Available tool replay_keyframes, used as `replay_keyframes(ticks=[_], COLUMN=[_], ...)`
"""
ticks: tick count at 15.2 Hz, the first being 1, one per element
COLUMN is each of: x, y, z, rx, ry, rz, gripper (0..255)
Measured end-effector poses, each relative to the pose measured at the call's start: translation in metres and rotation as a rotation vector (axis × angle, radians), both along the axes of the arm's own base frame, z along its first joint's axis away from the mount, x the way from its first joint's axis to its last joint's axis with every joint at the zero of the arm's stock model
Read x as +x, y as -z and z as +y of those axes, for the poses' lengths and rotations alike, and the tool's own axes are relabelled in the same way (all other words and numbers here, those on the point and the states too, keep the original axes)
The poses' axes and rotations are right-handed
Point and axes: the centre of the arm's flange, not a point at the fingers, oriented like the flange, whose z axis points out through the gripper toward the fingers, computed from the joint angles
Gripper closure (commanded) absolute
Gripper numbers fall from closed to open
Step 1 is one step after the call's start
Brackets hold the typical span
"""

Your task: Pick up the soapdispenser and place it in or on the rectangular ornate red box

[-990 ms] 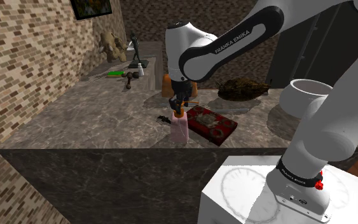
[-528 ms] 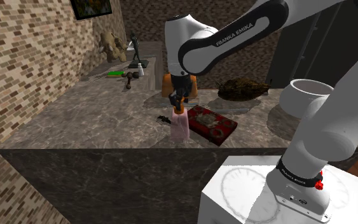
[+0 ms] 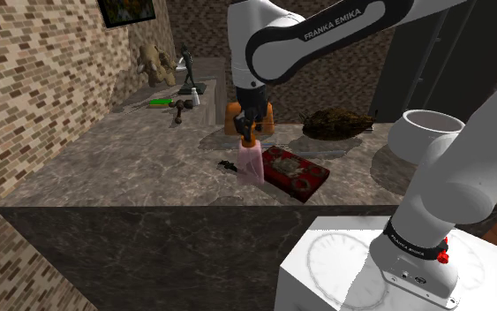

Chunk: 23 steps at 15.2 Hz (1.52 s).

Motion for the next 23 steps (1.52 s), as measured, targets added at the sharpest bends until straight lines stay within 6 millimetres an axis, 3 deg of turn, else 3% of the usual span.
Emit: replay_keyframes(ticks=[11,15,23], x=[-0.001,-0.01,-0.033], y=[-0.056,-0.082,-0.131], z=[-0.005,-0.043,-0.139], rx=[0.0,-0.001,0.0], ry=[0.0,0.001,0.001], rz=[0.0,0.0,-0.001], gripper=[255,255,255])
